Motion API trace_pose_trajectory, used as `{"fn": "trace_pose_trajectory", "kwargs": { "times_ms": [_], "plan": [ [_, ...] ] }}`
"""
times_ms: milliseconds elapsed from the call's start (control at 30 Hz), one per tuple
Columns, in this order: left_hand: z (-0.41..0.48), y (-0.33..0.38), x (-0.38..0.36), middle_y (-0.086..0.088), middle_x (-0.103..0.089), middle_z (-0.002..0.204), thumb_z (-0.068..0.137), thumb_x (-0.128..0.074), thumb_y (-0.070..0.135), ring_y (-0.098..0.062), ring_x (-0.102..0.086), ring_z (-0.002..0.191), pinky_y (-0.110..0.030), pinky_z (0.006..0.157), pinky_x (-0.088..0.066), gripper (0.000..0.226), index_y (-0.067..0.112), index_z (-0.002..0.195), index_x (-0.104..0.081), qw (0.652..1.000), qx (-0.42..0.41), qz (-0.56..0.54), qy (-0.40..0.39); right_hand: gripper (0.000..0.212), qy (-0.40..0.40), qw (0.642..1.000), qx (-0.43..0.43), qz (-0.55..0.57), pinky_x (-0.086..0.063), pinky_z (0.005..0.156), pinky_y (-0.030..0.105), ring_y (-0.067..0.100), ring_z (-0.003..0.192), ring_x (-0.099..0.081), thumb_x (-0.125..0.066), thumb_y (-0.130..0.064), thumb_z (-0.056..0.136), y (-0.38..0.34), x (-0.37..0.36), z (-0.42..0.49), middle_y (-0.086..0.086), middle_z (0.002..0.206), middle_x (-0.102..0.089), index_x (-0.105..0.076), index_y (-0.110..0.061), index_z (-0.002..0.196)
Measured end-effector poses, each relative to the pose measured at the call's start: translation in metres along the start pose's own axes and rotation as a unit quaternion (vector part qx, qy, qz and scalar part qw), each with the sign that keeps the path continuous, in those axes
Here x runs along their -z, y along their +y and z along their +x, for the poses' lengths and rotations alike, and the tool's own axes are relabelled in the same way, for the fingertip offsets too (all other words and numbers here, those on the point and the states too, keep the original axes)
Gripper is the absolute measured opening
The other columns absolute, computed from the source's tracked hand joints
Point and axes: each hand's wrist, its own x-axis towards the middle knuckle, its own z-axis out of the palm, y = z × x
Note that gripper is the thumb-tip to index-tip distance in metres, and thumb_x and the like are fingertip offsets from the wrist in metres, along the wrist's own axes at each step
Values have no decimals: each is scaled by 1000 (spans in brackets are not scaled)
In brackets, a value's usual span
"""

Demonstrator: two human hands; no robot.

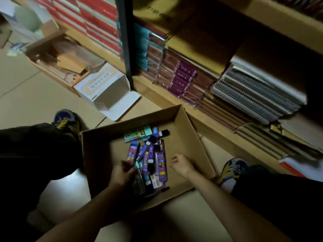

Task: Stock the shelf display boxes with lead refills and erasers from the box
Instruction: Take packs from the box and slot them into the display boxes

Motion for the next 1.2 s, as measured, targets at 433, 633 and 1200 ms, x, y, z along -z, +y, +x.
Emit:
{"fn": "trace_pose_trajectory", "kwargs": {
  "times_ms": [433, 633, 1200],
  "plan": [
    [53, -1, -18, -11, -59, 86, 79, -75, 17, -25, -57, 82, -40, 76, -48, 28, 10, 89, -49, 998, 3, -26, 53, 30, 156, 963, -89, 202, -54, 80, 41, 30, 90, -65, -75, -1, 74, -11, -71, 51, 22, 103, -67, -57, -4, 98],
    [49, -1, -17, -14, -64, 99, 88, -65, 24, -30, -59, 94, -41, 81, -51, 25, 3, 100, -58, 997, -31, 64, 23, 24, 92, 952, -126, 263, -53, 70, 39, 24, 70, -59, -70, 1, 79, -2, -68, 49, 25, 101, -68, -65, 6, 102],
    [-27, 71, -32, -10, -66, 82, 95, -52, 7, -14, -64, 61, -26, 51, -50, 13, 2, 106, -54, 960, -24, -251, -119, 25, 9, 919, 90, 384, -52, 61, 18, 7, 60, -64, -65, 3, 82, -61, 27, -39, 5, 81, -67, -61, 5, 107]
  ]
}}
